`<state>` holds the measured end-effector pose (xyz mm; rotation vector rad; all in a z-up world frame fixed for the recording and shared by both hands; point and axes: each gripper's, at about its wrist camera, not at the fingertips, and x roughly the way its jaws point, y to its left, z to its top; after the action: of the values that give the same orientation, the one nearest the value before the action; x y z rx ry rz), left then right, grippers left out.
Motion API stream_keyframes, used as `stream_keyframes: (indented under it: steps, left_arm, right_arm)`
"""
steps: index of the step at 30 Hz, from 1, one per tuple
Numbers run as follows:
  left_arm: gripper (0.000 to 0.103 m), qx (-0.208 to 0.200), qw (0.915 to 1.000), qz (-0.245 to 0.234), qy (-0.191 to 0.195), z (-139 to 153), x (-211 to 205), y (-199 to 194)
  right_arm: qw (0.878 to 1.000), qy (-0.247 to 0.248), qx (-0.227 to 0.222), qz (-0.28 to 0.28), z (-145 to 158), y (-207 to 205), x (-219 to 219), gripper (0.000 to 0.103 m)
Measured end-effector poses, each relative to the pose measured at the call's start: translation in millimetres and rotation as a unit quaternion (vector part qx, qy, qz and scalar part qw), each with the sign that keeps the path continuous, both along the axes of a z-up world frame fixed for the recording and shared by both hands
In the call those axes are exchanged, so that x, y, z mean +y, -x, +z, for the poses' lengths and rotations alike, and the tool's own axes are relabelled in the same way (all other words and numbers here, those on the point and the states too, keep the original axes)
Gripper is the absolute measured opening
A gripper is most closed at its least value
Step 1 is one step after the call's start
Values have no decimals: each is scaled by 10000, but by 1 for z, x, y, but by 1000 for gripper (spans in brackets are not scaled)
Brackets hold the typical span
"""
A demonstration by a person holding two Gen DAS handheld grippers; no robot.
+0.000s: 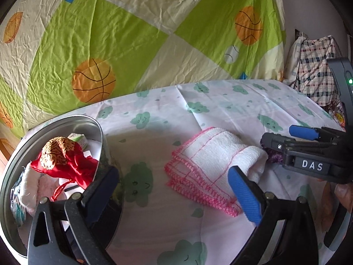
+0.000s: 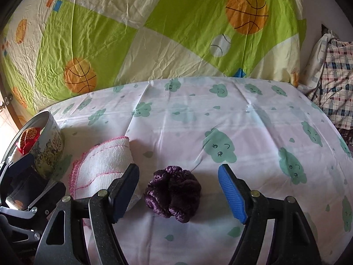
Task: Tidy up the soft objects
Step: 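Grasp the purple scrunchie with the right gripper while the left approaches the pink-edged white cloth, then grasp and lift the pink-edged white cloth with the left gripper while the right holds the scrunchie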
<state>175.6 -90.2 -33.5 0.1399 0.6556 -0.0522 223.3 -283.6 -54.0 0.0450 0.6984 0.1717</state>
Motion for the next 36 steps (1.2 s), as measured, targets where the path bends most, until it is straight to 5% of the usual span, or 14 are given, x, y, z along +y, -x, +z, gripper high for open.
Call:
stream_keyframes:
  steps: [4,10,21,28,36]
  left_arm:
    - [101,-7,10000,6,24,0,0,-1]
    - [101,22,10000,-6,10,0,-1,-3]
    - [102,233,9985,-460,-161,-8,-33,-8]
    - [102,347,9976,-592,-77,-10,-51,-22]
    - [102,930,9921,-816,-201,-26,-71,-39]
  right_arm:
    - [9989,-4,443,154,-11,-13,3,51]
    - [9978,-145,582,287,-15,-13,3,40]
    - [9991,-149,-178,-359,5,9,-12,38]
    - [9969,-379,-219,-647,8,9,-27,38]
    - [9962,-426,-280,-711,8,12,-29,39]
